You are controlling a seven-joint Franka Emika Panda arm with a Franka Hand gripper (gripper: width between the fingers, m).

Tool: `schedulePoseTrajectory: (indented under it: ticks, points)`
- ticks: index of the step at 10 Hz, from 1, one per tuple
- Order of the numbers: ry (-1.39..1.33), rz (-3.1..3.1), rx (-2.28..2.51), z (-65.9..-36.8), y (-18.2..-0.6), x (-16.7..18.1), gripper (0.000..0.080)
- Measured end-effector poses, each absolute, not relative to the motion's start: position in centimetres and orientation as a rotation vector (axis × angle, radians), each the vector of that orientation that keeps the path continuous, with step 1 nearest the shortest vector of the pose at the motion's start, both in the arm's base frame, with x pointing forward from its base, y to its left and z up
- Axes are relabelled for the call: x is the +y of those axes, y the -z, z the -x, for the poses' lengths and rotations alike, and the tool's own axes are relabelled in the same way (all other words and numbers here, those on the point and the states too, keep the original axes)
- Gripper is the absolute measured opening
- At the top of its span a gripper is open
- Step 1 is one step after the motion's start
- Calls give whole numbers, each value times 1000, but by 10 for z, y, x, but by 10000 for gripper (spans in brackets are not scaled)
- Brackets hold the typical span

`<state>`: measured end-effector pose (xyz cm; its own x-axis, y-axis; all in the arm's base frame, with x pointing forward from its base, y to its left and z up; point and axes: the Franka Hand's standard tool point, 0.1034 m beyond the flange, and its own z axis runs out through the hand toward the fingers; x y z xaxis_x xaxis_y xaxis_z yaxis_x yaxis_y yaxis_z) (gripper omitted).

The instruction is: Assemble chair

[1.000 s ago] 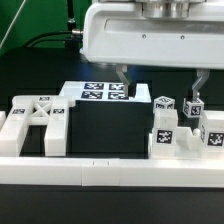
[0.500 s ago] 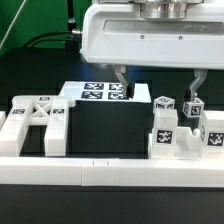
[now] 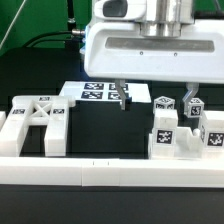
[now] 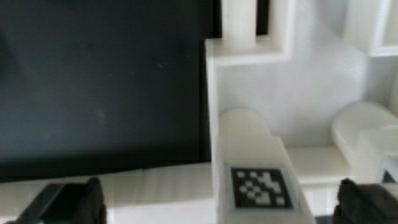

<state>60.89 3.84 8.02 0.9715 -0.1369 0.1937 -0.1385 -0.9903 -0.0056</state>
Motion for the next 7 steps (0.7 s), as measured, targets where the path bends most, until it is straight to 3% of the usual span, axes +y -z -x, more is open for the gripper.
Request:
schedulePoseTrajectory:
  ticks: [2,7]
  points:
    - [-319,-3105,-196,-609,-78,39,648]
    - [-415,-3045,-64,-602,-34,47,648]
